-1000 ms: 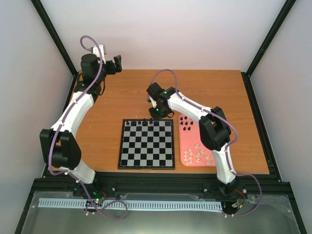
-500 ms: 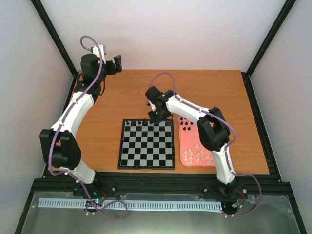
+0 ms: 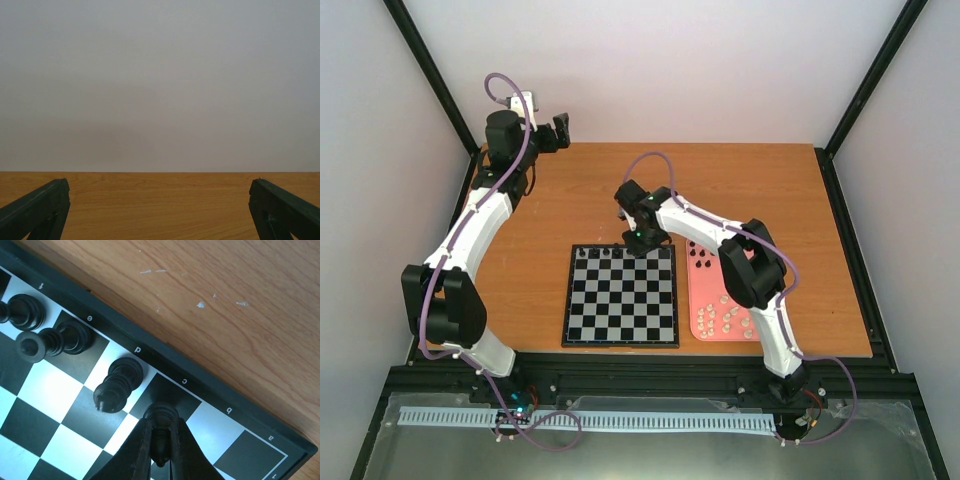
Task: Set up the chess pieces on the board
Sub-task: Place the chess piece on the chessboard.
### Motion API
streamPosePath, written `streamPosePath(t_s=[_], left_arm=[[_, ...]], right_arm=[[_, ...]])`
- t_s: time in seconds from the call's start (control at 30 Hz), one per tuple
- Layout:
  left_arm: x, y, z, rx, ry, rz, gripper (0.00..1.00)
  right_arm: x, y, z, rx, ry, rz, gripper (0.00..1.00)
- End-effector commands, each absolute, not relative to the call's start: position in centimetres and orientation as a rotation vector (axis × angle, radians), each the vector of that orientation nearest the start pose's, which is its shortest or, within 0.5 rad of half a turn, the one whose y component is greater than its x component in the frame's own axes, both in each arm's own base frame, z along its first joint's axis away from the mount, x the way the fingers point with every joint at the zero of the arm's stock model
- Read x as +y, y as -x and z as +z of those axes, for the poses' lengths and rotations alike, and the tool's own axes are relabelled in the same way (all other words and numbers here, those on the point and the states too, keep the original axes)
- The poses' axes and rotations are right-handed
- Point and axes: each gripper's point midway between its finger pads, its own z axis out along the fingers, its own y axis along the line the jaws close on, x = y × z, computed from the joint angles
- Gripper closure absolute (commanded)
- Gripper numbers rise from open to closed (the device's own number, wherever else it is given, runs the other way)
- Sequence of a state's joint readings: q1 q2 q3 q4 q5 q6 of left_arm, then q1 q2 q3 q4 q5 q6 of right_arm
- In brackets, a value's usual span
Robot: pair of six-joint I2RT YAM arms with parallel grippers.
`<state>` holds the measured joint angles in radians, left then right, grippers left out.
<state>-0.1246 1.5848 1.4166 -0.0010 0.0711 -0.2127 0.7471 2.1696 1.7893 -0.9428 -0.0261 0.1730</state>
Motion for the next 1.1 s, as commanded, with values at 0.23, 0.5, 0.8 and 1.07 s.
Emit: streamPosePath(t_s=[0.23,0.5,0.8,1.07], left_arm=[[-7.7,-51.4,37.5,1.705,0.020,-0.307,0.00],[-7.6,-51.4,37.4,1.706,0.021,-0.306,0.00],[-7.6,-51.4,37.4,1.706,0.022,-0.305,0.00],[-7.6,-51.5,37.3,1.710,0.022,-0.305,0.00]], right_arm=[[33.4,-35.7,5.5,2.783,0.837,0.156,0.97],[33.3,-35.8,4.9,2.788,0.836,0.146,0.97],[33.1,-36.0,4.5,2.791,0.836,0.147,0.94],[32.8,-36.1,4.3,2.791,0.832,0.125,0.85]])
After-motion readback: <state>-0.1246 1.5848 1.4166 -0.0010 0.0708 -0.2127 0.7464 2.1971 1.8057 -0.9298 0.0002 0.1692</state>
